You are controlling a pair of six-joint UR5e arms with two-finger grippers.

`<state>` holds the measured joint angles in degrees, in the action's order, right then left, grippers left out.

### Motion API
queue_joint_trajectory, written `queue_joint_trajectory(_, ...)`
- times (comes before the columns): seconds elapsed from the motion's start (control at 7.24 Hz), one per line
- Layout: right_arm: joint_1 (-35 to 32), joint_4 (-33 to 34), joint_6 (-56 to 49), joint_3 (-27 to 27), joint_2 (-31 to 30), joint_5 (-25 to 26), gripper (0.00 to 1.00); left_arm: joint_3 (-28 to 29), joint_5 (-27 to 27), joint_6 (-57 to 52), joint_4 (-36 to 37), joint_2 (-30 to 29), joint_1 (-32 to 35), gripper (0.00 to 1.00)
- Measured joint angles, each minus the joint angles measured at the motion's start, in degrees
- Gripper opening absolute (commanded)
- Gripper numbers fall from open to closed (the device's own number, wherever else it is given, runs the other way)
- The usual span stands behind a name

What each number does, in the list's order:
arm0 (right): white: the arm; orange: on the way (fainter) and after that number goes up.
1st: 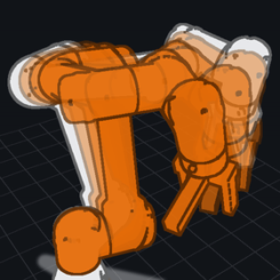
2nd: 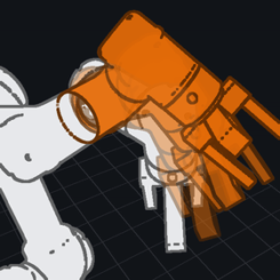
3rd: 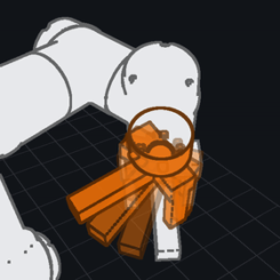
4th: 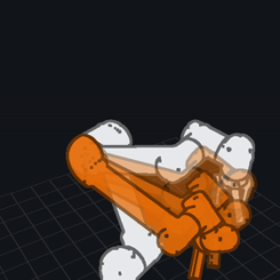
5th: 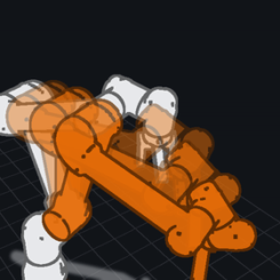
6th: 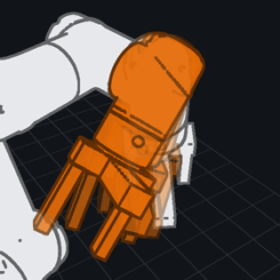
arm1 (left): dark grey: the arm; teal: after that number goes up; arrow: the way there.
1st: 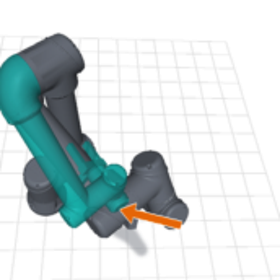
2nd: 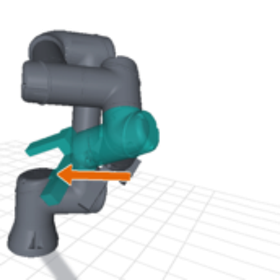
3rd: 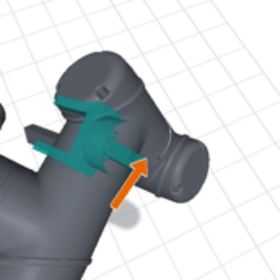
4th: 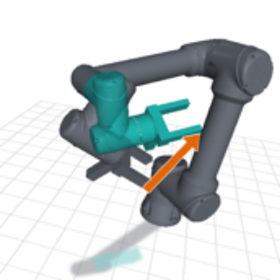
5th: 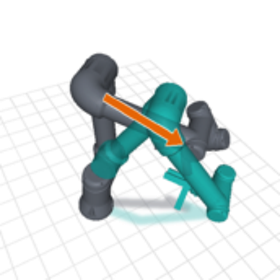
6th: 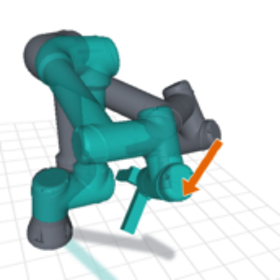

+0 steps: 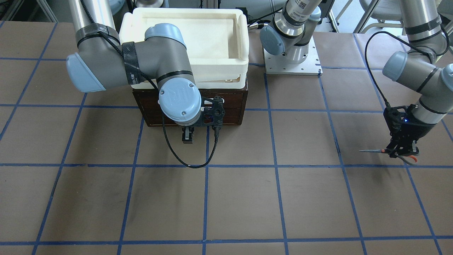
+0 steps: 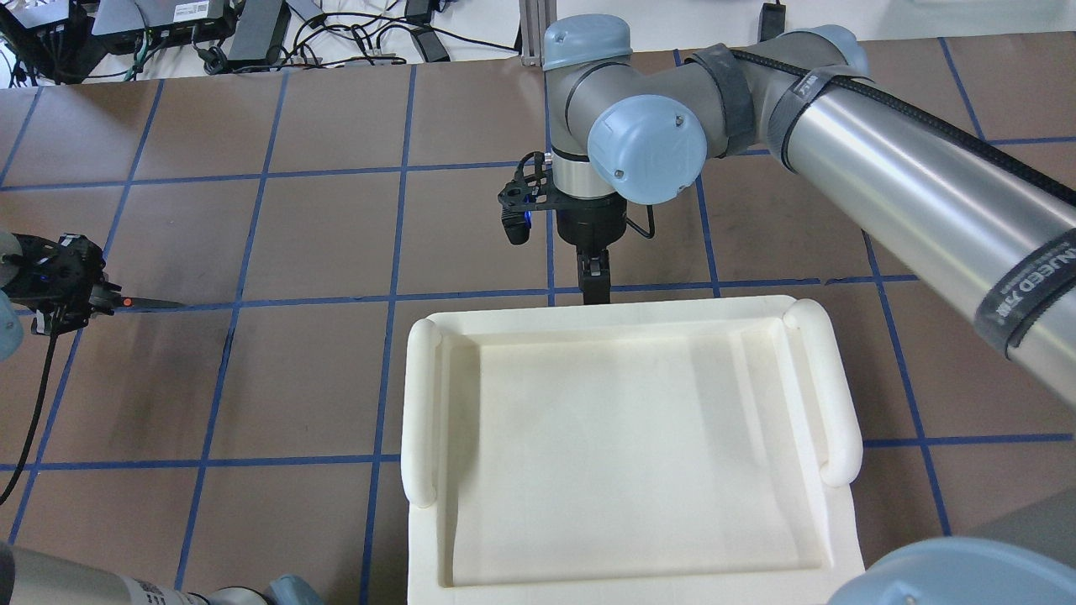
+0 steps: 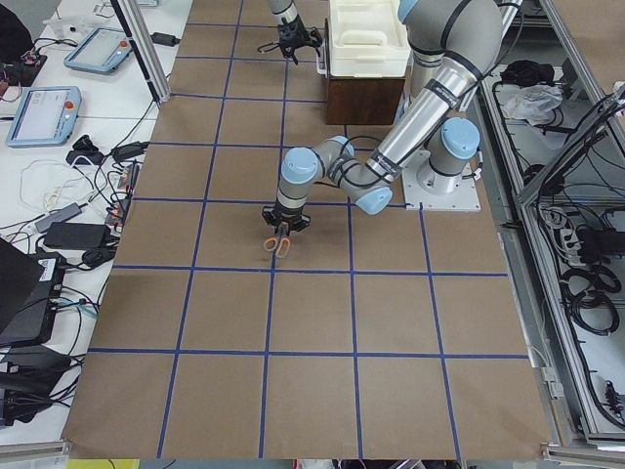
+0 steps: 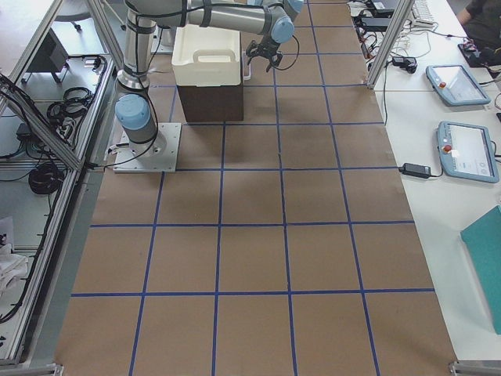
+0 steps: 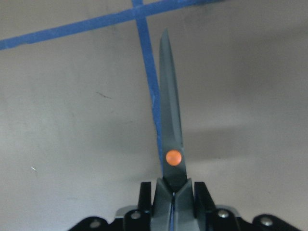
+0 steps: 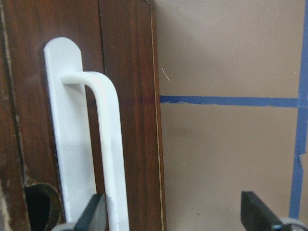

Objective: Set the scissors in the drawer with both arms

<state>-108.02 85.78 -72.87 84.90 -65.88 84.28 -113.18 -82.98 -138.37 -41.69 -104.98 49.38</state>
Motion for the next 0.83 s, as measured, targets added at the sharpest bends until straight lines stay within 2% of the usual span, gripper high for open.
queue_joint_trajectory(0.14, 0.0, 0.03, 0.03, 0.31, -0.05, 0.06, 1.0, 1.68, 1.25, 1.42, -3.57, 2.05, 0.71, 0.12)
queue_joint_trajectory(0.28, -0.01, 0.18, 0.06, 0.57, 0.0, 0.04, 1.0, 5.15, 1.92, 4.53, -9.52, 3.85, 2.18, 0.0)
queue_joint_trajectory(0.55, -0.03, 1.02, 0.23, 1.18, 0.12, 0.01, 1.0, 15.31, 1.82, 12.29, -24.05, 6.24, 7.48, 0.0)
queue_joint_trajectory(0.83, -0.33, 2.37, 0.99, 2.11, -0.21, 0.16, 1.0, 21.76, -0.45, 21.15, -32.46, 7.62, 14.8, 0.0)
